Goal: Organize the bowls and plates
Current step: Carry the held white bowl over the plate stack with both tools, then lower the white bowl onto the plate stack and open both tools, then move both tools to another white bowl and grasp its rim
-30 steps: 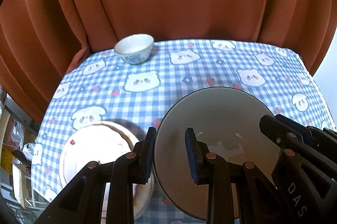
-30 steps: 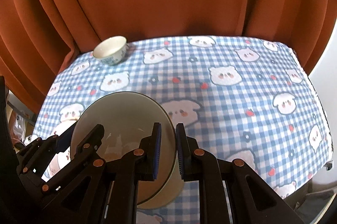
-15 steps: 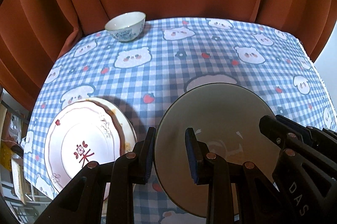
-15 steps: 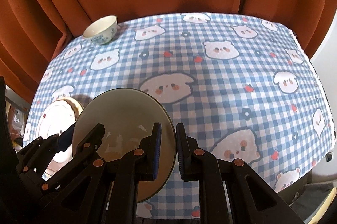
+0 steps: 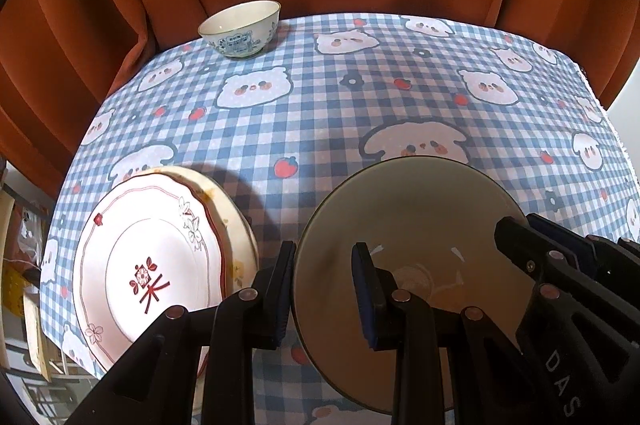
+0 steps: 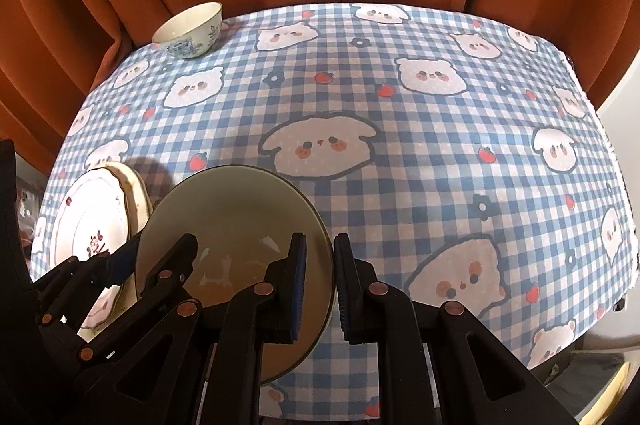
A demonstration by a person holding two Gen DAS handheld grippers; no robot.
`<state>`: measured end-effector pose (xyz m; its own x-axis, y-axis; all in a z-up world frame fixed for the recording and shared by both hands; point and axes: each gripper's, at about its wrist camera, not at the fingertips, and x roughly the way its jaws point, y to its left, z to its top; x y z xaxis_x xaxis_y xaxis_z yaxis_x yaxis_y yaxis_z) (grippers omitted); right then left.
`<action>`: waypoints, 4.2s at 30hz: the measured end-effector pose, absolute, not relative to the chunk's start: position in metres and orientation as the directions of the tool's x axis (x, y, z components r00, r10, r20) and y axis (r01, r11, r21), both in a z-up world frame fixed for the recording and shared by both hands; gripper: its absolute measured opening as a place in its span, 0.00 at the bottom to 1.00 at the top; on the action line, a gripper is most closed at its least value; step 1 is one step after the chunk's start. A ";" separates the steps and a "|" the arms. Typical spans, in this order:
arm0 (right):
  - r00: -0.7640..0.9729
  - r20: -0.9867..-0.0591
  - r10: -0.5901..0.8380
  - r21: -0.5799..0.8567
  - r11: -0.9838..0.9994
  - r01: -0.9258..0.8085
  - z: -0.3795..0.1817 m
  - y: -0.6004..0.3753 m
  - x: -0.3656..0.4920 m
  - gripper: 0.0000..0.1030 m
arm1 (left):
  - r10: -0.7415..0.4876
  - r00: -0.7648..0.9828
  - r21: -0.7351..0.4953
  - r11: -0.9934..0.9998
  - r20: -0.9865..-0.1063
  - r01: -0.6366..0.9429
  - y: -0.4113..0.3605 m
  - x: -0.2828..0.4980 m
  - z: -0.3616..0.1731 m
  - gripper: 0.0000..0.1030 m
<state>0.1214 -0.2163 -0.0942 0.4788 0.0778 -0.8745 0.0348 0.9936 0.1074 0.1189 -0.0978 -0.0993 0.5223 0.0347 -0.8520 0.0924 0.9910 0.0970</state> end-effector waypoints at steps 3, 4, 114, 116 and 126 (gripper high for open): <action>0.487 -0.870 0.071 0.097 0.995 0.027 -0.094 -0.215 0.123 0.17 | 0.039 0.531 0.107 0.989 -0.847 0.098 -0.098 0.119 -0.100 0.26; 0.492 -0.868 0.067 0.090 0.996 0.023 -0.094 -0.215 0.122 0.17 | 0.038 0.533 0.108 0.989 -0.845 0.100 -0.099 0.118 -0.100 0.26; 0.581 -0.800 0.147 0.158 0.987 -0.033 -0.115 -0.064 0.489 0.22 | 0.085 0.613 0.085 0.996 -0.785 -0.029 0.025 0.440 -0.091 0.25; 0.581 -0.800 0.147 0.159 0.987 -0.031 -0.112 -0.064 0.487 0.22 | 0.084 0.615 0.082 0.996 -0.784 -0.031 0.026 0.436 -0.087 0.25; 0.609 -0.782 0.134 0.149 0.989 -0.026 -0.079 -0.064 0.454 0.22 | 0.068 0.643 0.069 0.997 -0.763 -0.024 0.030 0.405 -0.059 0.25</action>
<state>0.4536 -0.0640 -0.0791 0.6086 0.1340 -0.7821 -0.0264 0.9885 0.1487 0.4054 0.0301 -0.0586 0.6426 0.0682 -0.7632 -0.0240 0.9973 0.0689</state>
